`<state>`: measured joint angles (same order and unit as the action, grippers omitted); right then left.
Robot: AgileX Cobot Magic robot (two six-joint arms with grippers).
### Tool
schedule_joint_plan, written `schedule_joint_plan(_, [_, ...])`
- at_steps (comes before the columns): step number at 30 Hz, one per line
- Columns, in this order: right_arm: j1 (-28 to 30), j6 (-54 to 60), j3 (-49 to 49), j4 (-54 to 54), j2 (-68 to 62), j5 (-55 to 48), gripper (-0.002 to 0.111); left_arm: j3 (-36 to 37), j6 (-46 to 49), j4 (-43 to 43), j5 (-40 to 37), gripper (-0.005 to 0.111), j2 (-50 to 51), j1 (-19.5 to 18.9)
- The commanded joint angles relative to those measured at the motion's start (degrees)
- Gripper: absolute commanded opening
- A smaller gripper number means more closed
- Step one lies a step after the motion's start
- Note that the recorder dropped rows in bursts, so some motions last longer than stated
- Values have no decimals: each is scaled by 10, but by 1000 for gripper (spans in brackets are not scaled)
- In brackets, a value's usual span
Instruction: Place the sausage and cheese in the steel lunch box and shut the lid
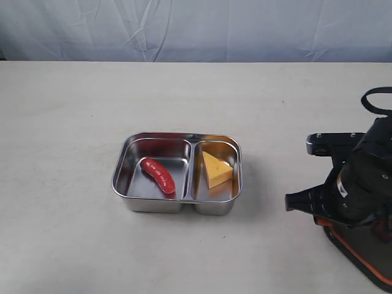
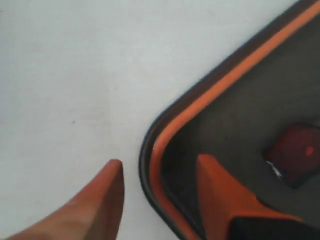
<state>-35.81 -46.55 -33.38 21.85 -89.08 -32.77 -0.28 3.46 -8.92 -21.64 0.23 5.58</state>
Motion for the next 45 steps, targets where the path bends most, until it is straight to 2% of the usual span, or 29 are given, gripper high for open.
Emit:
schedule_joint_plan(1, [25,34,1,-29,-7,17,45,3,-3,0,8,0,-2,4])
schedule_joint_plan(11, [25,78,13,-82,-62,62,44,3,-3,-2,8,0,-2,4])
schedule_joint_plan(13, [25,78,13,-82,-71,68,35,3,-3,-2,8,0,-2,4])
schedule_joint_plan(17, [25,78,13,-83,-71,65,-1,3,-3,-2,8,0,-2,4])
schedule_joint_plan(25, [24,101,13,-83,-37,29,0,3,-3,-2,8,0,-2,4])
schedule_joint_plan(36, [3,117,13,-102,230,9,0,3,-3,-2,8,0,-2,4])
schedule_joint_plan(45, [3,288,13,-247,384,-42,0,3,12,-21,8,0,-2,4])
